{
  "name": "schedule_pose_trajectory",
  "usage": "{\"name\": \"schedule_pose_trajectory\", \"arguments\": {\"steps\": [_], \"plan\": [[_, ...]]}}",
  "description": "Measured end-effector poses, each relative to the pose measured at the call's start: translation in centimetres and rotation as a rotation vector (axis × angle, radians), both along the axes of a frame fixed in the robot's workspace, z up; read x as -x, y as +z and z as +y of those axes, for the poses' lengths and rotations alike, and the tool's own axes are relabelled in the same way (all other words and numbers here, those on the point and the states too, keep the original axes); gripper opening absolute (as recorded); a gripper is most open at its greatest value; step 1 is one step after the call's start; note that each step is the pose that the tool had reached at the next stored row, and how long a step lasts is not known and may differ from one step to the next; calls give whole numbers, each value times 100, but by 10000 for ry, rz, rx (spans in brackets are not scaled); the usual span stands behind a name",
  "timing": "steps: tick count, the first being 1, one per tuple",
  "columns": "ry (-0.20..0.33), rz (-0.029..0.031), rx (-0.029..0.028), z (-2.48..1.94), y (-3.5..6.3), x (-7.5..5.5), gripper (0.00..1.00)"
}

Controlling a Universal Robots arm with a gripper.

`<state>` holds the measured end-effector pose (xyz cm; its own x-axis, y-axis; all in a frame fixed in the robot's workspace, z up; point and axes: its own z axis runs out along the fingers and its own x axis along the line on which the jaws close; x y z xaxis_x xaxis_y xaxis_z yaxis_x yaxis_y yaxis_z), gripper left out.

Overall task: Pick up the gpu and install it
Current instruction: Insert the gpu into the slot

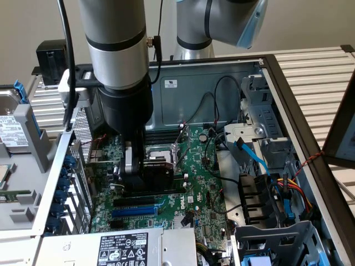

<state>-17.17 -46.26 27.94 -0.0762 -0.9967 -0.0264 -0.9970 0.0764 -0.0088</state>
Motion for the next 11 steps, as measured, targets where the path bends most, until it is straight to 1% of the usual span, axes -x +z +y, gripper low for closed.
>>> {"name": "schedule_pose_trajectory", "arguments": {"steps": [6, 11], "plan": [[-73, 11, -3, -36, -43, 0, 28], [-176, 18, -2, -54, -92, 16, 28]]}}
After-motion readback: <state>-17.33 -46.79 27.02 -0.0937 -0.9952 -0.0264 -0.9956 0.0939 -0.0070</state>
